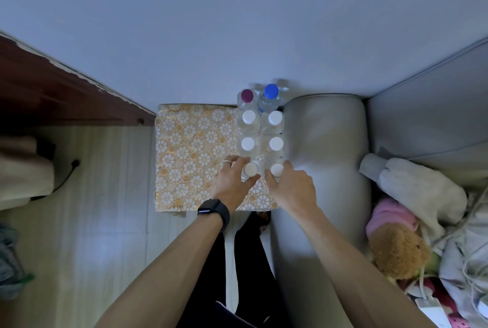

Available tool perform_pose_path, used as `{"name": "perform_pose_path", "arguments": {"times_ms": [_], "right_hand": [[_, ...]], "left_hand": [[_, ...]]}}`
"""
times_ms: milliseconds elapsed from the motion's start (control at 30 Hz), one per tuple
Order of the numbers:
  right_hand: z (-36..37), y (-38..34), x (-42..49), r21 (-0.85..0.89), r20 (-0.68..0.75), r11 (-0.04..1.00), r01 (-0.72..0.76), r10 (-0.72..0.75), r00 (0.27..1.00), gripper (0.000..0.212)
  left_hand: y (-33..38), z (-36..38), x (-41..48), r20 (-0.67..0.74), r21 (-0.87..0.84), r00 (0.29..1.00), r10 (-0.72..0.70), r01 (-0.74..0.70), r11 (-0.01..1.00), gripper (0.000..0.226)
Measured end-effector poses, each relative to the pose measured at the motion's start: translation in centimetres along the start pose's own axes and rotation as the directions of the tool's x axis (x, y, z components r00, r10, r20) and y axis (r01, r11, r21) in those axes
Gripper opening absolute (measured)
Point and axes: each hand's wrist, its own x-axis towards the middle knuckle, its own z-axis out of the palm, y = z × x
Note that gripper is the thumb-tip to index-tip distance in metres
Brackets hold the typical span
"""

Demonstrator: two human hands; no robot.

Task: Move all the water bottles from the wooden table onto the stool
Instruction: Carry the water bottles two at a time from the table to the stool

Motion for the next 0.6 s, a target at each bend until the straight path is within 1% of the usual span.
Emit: {"name": "perform_pose_path", "arguments": {"times_ms": [100, 233, 300, 367, 467, 533, 600], "right_hand": [[-0.2, 0.3, -0.2, 0.026, 0.017, 1.0, 0.007, -0.007, 1.0, 0.053], [-1.5, 0.0, -0.2, 0.023, 0.15, 1.0, -0.018, 0.014, 0.989, 0.057], [-2.8, -0.2, -0.4, 0.003, 0.193, 1.0, -0.015, 0.014, 0.981, 0.056], [-4.6, -0.5, -1.0, -0.009, 0.196, 1.0, 0.013, -0.011, 0.981, 0.053], [-7.6, -1.0, -2.6, -0.017, 0.184, 0.998, 0.053, -0.049, 0.982, 0.048], [-9.6, -1.5, -3.8, -0.031, 0.183, 0.996, 0.087, -0.08, 0.98, 0.047], [-11.7, -2.6, -5.3, -0.028, 0.187, 0.988, 0.155, -0.147, 0.971, 0.046]], "left_hand": [[0.2, -0.3, 0.1, 0.026, 0.023, 1.0, -0.008, 0.008, 1.0, 0.052], [0.8, -1.1, -0.2, 0.108, 0.036, 0.994, -0.025, 0.022, 0.999, 0.061], [1.3, -1.9, -0.4, 0.16, 0.092, 0.987, -0.013, -0.002, 0.996, 0.065], [2.0, -3.3, -0.8, 0.191, 0.159, 0.982, -0.004, -0.027, 0.987, 0.063], [2.8, -5.7, -1.7, 0.205, 0.204, 0.979, -0.008, -0.035, 0.978, 0.054], [3.4, -7.5, -2.8, 0.207, 0.188, 0.978, -0.012, -0.028, 0.982, 0.05], [3.8, -9.7, -4.4, 0.18, 0.144, 0.983, -0.022, -0.004, 0.99, 0.05]]}}
